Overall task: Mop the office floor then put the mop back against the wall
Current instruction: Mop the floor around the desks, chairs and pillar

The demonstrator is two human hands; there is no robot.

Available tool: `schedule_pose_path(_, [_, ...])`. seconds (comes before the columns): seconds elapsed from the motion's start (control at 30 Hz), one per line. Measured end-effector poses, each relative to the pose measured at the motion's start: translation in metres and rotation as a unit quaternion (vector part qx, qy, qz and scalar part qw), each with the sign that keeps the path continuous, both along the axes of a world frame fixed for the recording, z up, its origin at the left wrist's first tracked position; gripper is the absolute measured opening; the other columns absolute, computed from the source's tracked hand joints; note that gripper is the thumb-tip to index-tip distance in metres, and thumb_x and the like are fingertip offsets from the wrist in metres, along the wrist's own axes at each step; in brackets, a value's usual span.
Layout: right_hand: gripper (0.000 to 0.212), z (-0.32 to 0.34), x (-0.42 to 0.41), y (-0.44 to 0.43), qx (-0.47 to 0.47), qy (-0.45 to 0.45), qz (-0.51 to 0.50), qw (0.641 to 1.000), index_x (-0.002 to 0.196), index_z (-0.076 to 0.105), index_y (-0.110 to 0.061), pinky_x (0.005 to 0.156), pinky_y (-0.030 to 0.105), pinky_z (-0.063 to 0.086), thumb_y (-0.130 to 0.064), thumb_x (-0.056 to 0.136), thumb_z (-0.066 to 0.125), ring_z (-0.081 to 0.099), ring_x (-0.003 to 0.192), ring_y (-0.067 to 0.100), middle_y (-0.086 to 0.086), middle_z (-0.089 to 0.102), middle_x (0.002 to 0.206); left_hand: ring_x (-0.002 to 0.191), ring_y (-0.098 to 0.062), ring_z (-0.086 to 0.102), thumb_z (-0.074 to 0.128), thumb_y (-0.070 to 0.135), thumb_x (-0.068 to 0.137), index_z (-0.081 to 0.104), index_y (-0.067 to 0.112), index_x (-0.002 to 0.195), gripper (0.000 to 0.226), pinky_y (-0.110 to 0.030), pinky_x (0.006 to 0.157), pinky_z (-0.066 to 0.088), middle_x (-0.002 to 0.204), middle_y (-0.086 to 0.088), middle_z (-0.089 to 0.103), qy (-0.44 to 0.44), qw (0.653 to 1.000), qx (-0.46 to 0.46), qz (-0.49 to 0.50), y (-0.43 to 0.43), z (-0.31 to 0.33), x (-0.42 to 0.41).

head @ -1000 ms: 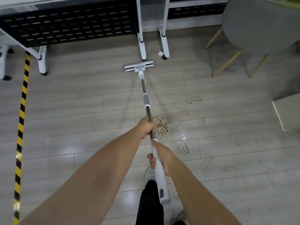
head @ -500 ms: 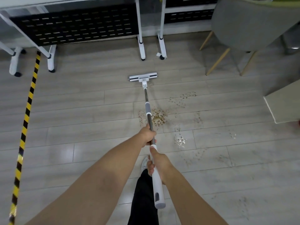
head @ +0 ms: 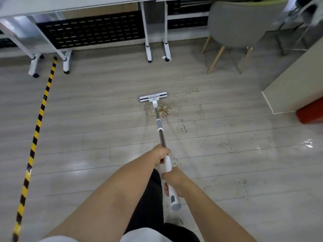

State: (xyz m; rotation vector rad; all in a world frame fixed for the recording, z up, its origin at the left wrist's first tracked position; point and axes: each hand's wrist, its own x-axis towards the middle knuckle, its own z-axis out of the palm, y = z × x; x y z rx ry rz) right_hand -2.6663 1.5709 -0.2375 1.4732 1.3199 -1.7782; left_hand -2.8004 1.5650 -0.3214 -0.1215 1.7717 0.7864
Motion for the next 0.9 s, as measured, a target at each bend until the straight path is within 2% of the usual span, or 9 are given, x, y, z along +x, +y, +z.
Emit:
schedule_pose_path(0.07, [0.013,0.000,0.006,-0.006,0.051,0.007,0.023,0.998,0.107,0.055,-0.004,0.056,0.037,0.056,-0.008,0.094,0.054,0.057,0.049,0.021,0.013,0.062,0.070,0.080,-0.022,0.059,0.061,0.016,0.097,0.051,0.011,0.126,0.031,-0.034,0.063,0.054,0.100,-0.012,0.060,-0.008,1.000,0.009,0.007,-0.006,0.006,0.008])
schedule_pose_path(0.13, [0.015,-0.003,0.003,-0.006,0.085,0.009,0.037,0.996,0.107,0.057,-0.003,0.057,0.037,0.057,-0.008,0.093,0.054,0.059,0.049,0.022,0.014,0.064,0.070,0.085,-0.026,0.061,0.062,0.017,0.097,0.050,0.013,0.124,0.029,-0.042,0.079,0.058,0.100,-0.014,0.060,-0.031,0.999,0.016,0.019,-0.009,0.006,0.008])
schedule_pose_path(0.23, [0.021,-0.009,-0.008,-0.004,0.084,0.004,0.042,0.996,0.112,0.055,-0.003,0.052,0.035,0.055,-0.008,0.092,0.053,0.059,0.048,0.024,0.016,0.065,0.075,0.082,-0.029,0.063,0.061,0.013,0.098,0.051,0.011,0.122,0.026,-0.047,0.090,0.058,0.094,-0.014,0.061,-0.050,0.998,0.011,0.023,-0.007,0.002,-0.002])
schedule_pose_path(0.33, [0.018,-0.013,-0.028,0.003,0.093,0.004,0.064,0.994,0.110,0.052,-0.003,0.048,0.031,0.052,-0.009,0.093,0.051,0.057,0.042,0.021,0.016,0.065,0.077,0.084,-0.030,0.063,0.059,0.010,0.098,0.050,0.014,0.122,0.026,-0.045,0.084,0.058,0.095,-0.014,0.060,-0.037,0.999,0.009,0.009,0.003,-0.006,-0.023])
schedule_pose_path(0.43, [0.019,-0.018,-0.062,0.016,0.101,-0.003,0.088,0.991,0.113,0.050,-0.005,0.041,0.023,0.046,-0.010,0.095,0.048,0.056,0.038,0.017,0.017,0.068,0.083,0.093,-0.035,0.065,0.059,0.012,0.097,0.050,0.014,0.124,0.029,-0.051,0.089,0.058,0.107,-0.018,0.062,-0.019,1.000,0.009,-0.001,0.018,-0.015,-0.057])
schedule_pose_path(0.53, [0.024,-0.031,-0.105,0.029,0.114,-0.005,0.099,0.989,0.118,0.049,-0.006,0.046,0.025,0.046,-0.015,0.095,0.049,0.059,0.050,0.019,0.020,0.071,0.098,0.108,-0.040,0.065,0.058,0.012,0.096,0.050,0.015,0.122,0.027,-0.054,0.090,0.057,0.120,-0.023,0.062,-0.003,1.000,0.002,-0.009,0.034,-0.024,-0.098])
schedule_pose_path(0.7, [0.021,-0.052,-0.159,0.044,0.116,-0.018,0.093,0.989,0.112,0.050,-0.006,0.044,0.025,0.044,-0.021,0.099,0.049,0.058,0.045,0.019,0.012,0.065,0.081,0.094,-0.036,0.068,0.059,0.013,0.098,0.047,0.015,0.130,0.035,-0.054,0.085,0.059,0.121,-0.022,0.061,0.005,1.000,-0.018,-0.022,0.057,-0.042,-0.153])
schedule_pose_path(0.8, [0.035,-0.063,-0.172,0.047,0.106,-0.034,0.054,0.992,0.110,0.052,-0.003,0.034,0.020,0.040,-0.037,0.106,0.045,0.053,0.031,0.016,0.012,0.062,0.071,0.103,-0.035,0.063,0.057,0.017,0.099,0.044,0.015,0.133,0.037,-0.046,0.077,0.060,0.122,-0.018,0.058,0.035,0.997,-0.030,-0.064,0.063,-0.052,-0.165])
schedule_pose_path(0.9, [0.042,-0.076,-0.170,0.043,0.092,-0.050,0.042,0.994,0.106,0.053,-0.005,0.036,0.023,0.045,-0.044,0.107,0.039,0.053,0.034,0.015,0.011,0.062,0.072,0.107,-0.037,0.062,0.053,0.022,0.101,0.036,0.017,0.143,0.045,-0.048,0.077,0.061,0.123,-0.016,0.057,0.051,0.993,-0.035,-0.096,0.058,-0.064,-0.160])
